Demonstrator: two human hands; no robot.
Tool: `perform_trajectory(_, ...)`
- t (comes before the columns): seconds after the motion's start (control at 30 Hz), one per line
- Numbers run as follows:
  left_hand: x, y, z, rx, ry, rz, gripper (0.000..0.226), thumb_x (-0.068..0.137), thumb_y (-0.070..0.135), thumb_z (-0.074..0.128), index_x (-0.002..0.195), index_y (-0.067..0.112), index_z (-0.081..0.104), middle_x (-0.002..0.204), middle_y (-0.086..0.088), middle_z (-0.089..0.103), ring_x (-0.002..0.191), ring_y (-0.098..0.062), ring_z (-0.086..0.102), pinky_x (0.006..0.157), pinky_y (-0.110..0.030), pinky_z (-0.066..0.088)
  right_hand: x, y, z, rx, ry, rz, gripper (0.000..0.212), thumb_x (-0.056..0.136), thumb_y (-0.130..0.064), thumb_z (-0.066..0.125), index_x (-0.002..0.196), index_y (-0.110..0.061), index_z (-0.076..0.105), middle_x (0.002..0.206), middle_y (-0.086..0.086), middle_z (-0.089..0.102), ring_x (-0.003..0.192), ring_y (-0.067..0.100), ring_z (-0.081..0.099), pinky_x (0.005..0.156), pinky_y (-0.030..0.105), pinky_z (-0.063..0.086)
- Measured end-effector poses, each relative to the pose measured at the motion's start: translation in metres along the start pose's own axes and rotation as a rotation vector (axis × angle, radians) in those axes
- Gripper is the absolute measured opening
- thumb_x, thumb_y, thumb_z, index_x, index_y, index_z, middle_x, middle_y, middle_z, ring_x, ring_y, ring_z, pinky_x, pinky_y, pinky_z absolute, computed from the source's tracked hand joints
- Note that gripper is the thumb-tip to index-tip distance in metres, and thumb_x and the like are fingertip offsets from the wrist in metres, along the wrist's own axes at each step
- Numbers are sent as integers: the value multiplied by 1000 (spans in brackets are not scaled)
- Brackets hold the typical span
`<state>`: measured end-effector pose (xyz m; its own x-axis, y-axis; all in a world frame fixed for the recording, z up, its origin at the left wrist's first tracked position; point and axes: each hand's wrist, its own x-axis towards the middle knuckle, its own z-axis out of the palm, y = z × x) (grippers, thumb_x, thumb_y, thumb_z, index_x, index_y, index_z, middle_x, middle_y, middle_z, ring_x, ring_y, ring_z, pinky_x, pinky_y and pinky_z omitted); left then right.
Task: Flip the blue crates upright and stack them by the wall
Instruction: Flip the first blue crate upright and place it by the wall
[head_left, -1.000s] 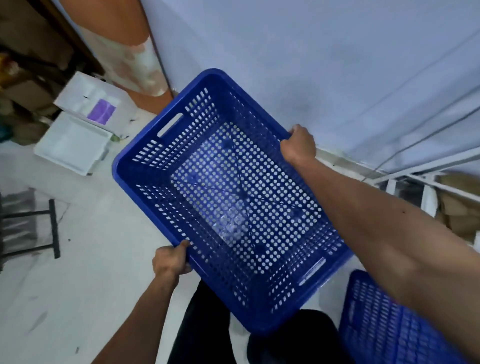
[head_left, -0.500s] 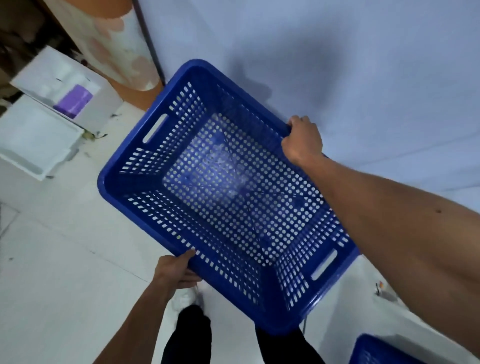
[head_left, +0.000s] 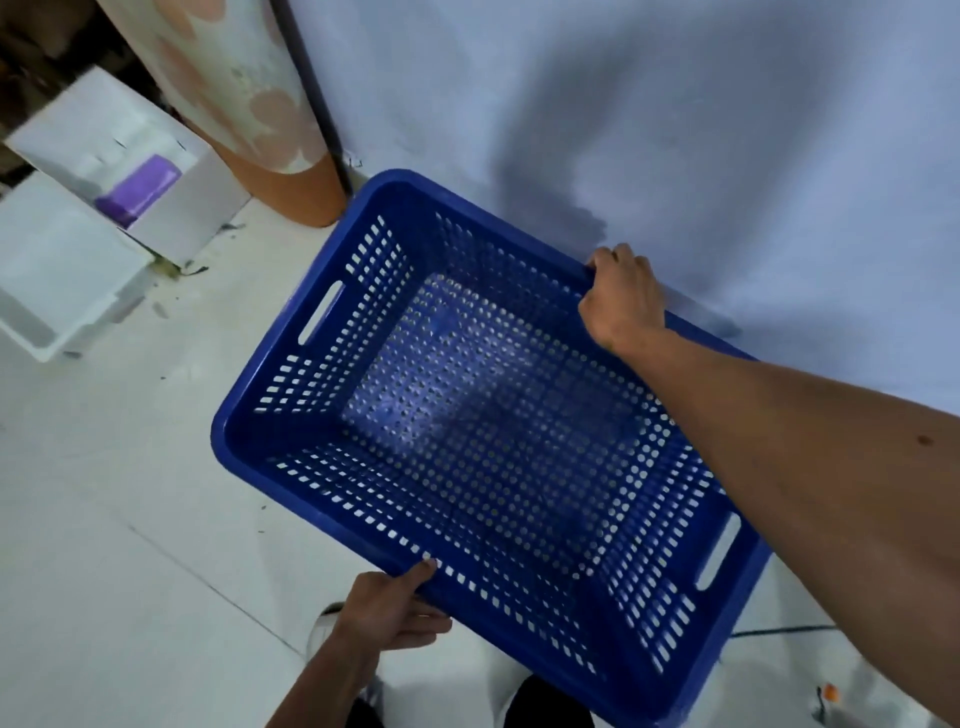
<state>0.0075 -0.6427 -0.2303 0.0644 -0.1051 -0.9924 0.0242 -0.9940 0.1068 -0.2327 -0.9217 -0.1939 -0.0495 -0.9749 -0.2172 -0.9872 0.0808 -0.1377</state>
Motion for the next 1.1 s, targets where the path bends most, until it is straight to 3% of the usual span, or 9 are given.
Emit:
perform_trajectory(0.23, 13, 15, 17, 42, -35, 35, 50, 90, 44, 68, 104, -3, 66, 81, -19, 78, 74, -31, 77, 68, -39, 64, 20, 26, 12, -39, -77, 28, 39, 91, -11, 59, 128, -3, 51, 129, 17, 49, 114, 36, 50, 89, 47, 48)
perform_trajectory(0.33, 16, 20, 26, 38, -24, 65, 50, 90, 46, 66, 103, -2, 65, 79, -19, 77, 72, -30, 77, 66, -38, 62, 28, 35, 15, -51, -159, 58, 45, 93, -16, 58, 134, -2, 47, 134, 19, 46, 117, 36, 50, 97, 46, 44)
perform_trajectory(0.5, 18, 27, 42, 8, 5, 79, 48, 92, 45, 64, 100, -2, 67, 75, -19, 77, 68, -31, 77, 57, -35, 61, 40, 51, 12, 16, -363, 86, 67, 96, -19, 51, 154, -6, 20, 159, 14, 21, 139, 32, 35, 115, 43, 32)
perform_trajectory(0.7, 18, 27, 50, 15, 29, 127, 47, 94, 43, 62, 97, -3, 68, 72, -18, 77, 66, -30, 77, 60, -37, 61, 41, 54, 6, 83, -415, 83, 73, 94, -13, 48, 158, -12, 12, 164, 7, 8, 148, 28, 21, 120, 41, 25)
perform_trajectory(0.83, 17, 26, 49, 69, -6, 171, 53, 94, 50, 58, 96, -1, 70, 75, -17, 77, 70, -28, 77, 67, -39, 63, 32, 59, 1, 40, -462, 61, 80, 94, -21, 49, 158, -14, 1, 166, 6, -2, 152, 25, 7, 123, 40, 14)
perform_trajectory(1.1, 0, 43, 31, 276, -9, 106, 77, 100, 59, 32, 94, -7, 71, 81, -19, 78, 73, -33, 77, 69, -38, 61, -11, 67, -18, -54, -550, -8, 82, 96, -28, 50, 158, -17, -3, 166, 2, -7, 152, 25, 2, 123, 45, 12)
